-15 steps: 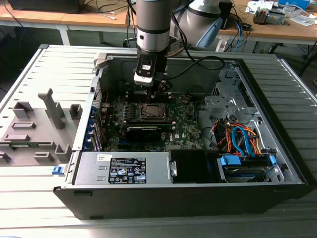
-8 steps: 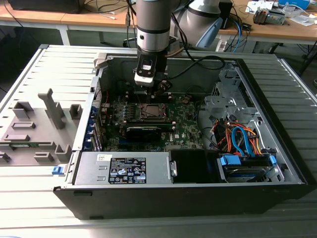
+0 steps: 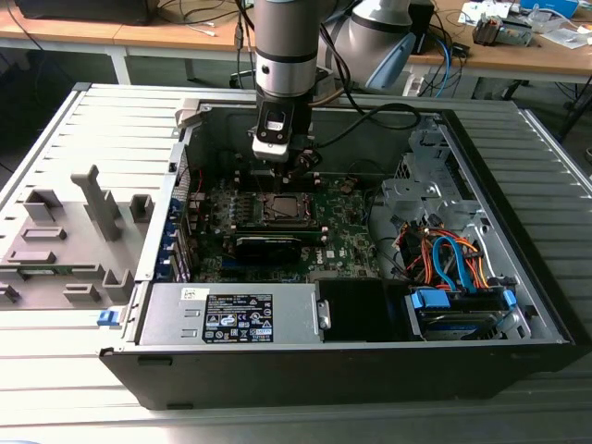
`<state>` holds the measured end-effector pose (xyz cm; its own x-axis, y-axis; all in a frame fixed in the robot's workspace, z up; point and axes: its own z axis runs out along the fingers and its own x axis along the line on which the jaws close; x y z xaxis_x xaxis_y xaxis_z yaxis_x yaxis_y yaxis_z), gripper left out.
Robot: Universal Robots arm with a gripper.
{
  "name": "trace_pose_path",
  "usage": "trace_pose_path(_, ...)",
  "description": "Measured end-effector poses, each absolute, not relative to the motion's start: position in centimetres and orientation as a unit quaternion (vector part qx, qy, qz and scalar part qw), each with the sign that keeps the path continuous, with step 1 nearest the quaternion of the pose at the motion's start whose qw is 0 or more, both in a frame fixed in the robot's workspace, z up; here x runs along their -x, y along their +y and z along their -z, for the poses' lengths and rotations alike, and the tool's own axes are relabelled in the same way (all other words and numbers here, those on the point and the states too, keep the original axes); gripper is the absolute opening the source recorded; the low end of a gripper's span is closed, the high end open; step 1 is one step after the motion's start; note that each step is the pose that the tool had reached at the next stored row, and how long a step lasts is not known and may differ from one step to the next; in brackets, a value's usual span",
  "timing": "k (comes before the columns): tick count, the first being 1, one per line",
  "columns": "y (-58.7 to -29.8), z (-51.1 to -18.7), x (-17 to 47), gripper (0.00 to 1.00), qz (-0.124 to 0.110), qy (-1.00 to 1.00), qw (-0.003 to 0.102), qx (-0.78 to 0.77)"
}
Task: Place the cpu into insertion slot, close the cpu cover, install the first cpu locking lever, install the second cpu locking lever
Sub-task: 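Install the first cpu locking lever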
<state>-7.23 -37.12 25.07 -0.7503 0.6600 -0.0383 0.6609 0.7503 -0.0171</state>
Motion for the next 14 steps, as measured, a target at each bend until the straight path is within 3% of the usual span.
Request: trace_pose_path(14,-37.12,-25.07,7.23,0.11,0.015,0.94,0.015,-0.34)
